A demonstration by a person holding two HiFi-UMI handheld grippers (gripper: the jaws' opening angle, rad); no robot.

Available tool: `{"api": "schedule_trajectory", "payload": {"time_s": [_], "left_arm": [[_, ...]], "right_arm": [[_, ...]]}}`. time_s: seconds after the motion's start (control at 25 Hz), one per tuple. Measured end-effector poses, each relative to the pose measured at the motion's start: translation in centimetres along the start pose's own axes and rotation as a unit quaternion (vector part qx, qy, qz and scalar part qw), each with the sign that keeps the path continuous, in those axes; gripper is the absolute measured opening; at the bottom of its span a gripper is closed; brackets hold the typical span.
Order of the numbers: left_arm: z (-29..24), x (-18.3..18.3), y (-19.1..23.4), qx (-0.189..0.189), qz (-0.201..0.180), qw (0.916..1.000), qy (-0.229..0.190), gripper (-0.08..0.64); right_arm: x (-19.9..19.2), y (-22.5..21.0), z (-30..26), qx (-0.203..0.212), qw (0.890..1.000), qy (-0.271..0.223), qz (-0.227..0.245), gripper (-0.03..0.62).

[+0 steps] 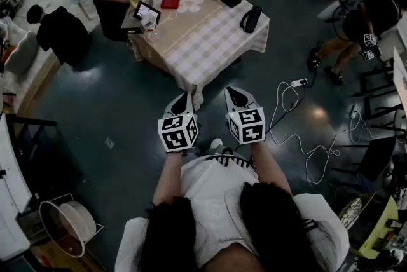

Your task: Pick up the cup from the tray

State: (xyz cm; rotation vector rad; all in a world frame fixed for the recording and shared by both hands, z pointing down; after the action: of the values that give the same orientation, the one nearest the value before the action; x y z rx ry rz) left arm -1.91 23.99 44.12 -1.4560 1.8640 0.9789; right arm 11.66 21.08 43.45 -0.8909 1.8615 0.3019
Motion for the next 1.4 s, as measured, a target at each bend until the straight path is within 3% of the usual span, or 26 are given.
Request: {"api": "schedule_trajectory", "payload": {"time_s": [0.36, 0.8, 0.88, 1.0, 1.24, 1.4], "left_arm": [[-0.2, 0.0, -0.8, 0.003, 0.000, 1.0000, 0.003, 0.005], [-0.4, -0.2, -1.9, 0.006, 0.000, 1.0000, 0.007, 0.006], [-0.4, -0.2, -2.2, 0.008, -0.003, 0.9999, 0.006, 0.005], [-0.4, -0.1, -2.6, 0.016, -0.005, 0.9999, 0.001, 0.006], [-0.7, 0.3, -3.7, 0.027, 0.003, 0.9996, -0.004, 0.006], [-1.0, 0.4, -4.2, 0.042, 0.003, 0.9990, -0.012, 0.006]], "right_arm": [[0.0, -0.9, 0.4, -0.004, 1.000, -0.005, -0.009, 0.006], [0.1, -1.3, 0.7, 0.042, 0.998, -0.027, -0.027, 0.011], [0.1, -1.5, 0.8, 0.052, 0.998, -0.028, -0.029, 0.047], [0.0, -1.7, 1.1, 0.063, 0.997, -0.031, -0.024, 0.171], [0.2, -2.7, 1.5, 0.083, 0.996, -0.035, -0.005, 0.255], [0.6, -3.7, 1.5, 0.091, 0.995, -0.041, 0.000, 0.270]]}}
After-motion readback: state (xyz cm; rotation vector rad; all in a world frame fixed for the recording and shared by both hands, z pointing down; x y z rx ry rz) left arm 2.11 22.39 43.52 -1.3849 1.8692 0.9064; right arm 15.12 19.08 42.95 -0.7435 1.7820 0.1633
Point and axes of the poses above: the fingertips, and each gripper's own axes: z backward along the fingers, y to its left, x out of its top, the point moved 1 cm from there along z, backward along the fingers, and after that the axes turned 14 degrees about x, right-handed, at the moved point
